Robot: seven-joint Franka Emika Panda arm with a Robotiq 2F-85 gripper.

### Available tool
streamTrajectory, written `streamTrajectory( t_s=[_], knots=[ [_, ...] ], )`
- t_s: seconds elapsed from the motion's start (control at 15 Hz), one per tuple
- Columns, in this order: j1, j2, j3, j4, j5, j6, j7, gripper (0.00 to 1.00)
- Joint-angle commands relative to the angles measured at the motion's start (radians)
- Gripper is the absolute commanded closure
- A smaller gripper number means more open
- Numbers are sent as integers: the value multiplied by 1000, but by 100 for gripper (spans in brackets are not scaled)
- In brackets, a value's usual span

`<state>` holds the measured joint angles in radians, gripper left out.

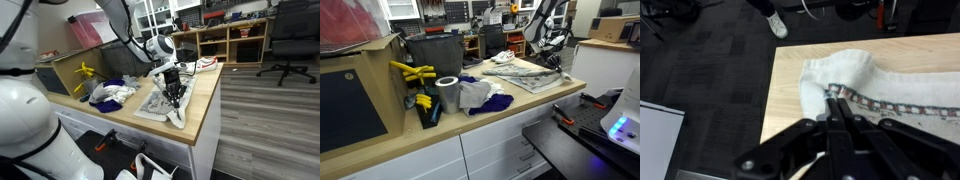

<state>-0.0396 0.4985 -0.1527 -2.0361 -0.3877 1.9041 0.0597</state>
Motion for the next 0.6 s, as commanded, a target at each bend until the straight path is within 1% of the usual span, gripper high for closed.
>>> streamTrajectory(
  t_s=[0.0, 0.07, 0.27, 0.53],
  knots=[
    [9, -66, 23, -23, -7, -30, -7, 64],
    [12, -76, 31, -22, -3, -30, -8, 58],
    [25, -101, 69, -13, 17, -19, -16, 34],
    [44, -106, 126, 11, 87, 20, 0, 5]
  ],
)
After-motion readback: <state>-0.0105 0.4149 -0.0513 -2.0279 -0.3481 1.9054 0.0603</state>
